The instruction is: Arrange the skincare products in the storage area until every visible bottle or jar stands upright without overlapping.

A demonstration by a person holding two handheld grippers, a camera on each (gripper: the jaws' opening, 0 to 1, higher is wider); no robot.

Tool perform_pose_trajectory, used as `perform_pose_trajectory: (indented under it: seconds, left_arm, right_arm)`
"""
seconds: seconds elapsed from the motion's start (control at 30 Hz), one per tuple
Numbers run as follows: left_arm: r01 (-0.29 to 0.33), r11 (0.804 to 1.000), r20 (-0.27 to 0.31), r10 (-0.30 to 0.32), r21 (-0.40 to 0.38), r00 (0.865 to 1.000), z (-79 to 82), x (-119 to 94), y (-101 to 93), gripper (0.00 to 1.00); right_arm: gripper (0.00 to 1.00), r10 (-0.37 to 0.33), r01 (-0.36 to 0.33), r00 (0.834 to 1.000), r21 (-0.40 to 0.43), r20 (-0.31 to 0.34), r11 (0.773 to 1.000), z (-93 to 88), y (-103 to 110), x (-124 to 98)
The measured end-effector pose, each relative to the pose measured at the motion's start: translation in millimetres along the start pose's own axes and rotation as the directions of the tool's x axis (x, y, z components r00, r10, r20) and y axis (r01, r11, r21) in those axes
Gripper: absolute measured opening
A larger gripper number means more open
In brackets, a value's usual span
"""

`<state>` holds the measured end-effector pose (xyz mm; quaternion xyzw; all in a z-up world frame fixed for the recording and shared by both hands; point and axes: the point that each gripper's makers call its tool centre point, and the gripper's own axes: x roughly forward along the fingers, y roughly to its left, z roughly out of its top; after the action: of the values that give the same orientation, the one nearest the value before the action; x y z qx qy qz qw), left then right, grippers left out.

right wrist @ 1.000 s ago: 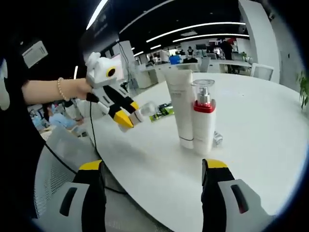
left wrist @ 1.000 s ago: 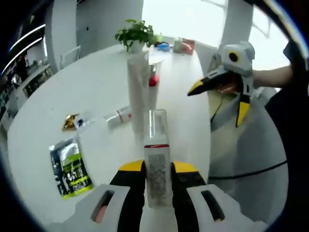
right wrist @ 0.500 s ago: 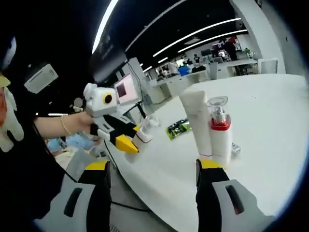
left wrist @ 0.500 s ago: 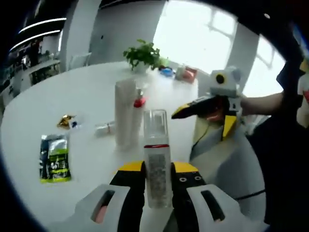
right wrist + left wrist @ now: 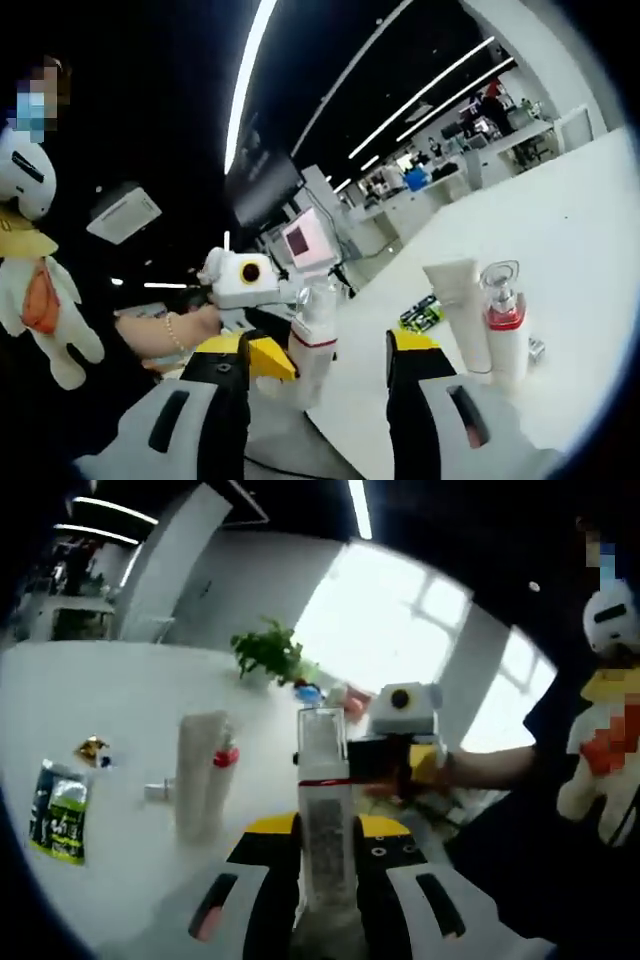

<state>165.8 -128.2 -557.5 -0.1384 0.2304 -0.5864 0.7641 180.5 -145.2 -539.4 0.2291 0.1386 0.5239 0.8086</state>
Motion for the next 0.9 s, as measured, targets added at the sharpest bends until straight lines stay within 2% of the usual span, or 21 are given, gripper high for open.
perform_pose_trajectory:
  seconds: [0.07,0.1,0.17,0.3,0.37,0.47,0.57,0.7,0.8,0.9]
  left_arm:
    - [0.025,1.0,0.028,-0.025,-0.009,0.999,7.9,-2,-4.5,0.16]
    - [0.052,0.999,0.043,-0.051,-0.009,0.998,12.1,-3,-9.4,0.16]
    - [0.073,0.997,0.062,-0.072,-0.009,0.995,17.1,-3,-14.2,0.16]
    - [0.107,0.994,0.073,-0.106,-0.001,0.992,20.8,-3,-18.9,0.16]
    - [0.111,0.994,0.077,-0.111,-0.003,0.991,21.8,-3,-19.6,0.16]
    - [0.129,0.992,0.1,-0.127,-0.013,0.987,24.8,-4,-22.7,0.16]
    - [0.139,0.99,0.12,-0.135,-0.024,0.984,26.9,-5,-22.6,0.16]
    - [0.139,0.99,0.115,-0.134,-0.034,0.984,23.4,-4,-22.1,0.16]
    - [0.141,0.989,0.112,-0.136,-0.037,0.984,22.5,-4,-23.0,0.16]
    - [0.134,0.991,0.086,-0.132,-0.024,0.987,19.9,-4,-22.3,0.16]
  right_arm:
    - [0.42,0.053,-0.054,0.998,0.039,0.017,0.998,5.4,11,4]
    - [0.35,0.094,-0.094,0.996,0.037,0.007,0.995,7.4,17,6]
    - [0.27,0.127,-0.126,0.991,0.034,-0.03,0.991,7.5,24,11]
    - [0.3,0.156,-0.155,0.987,0.04,-0.028,0.987,13.5,28,18]
    - [0.29,0.175,-0.174,0.984,0.042,-0.028,0.984,15.3,30,20]
    - [0.26,0.194,-0.192,0.979,0.04,-0.065,0.981,11.4,32,23]
    - [0.25,0.209,-0.206,0.976,0.057,-0.057,0.977,12.4,34,23]
    - [0.21,0.22,-0.216,0.973,0.072,-0.062,0.974,11.9,36,24]
    - [0.2,0.218,-0.216,0.973,0.035,-0.07,0.976,11.5,37,24]
    - [0.19,0.212,-0.217,0.973,-0.044,-0.091,0.975,9.3,37,24]
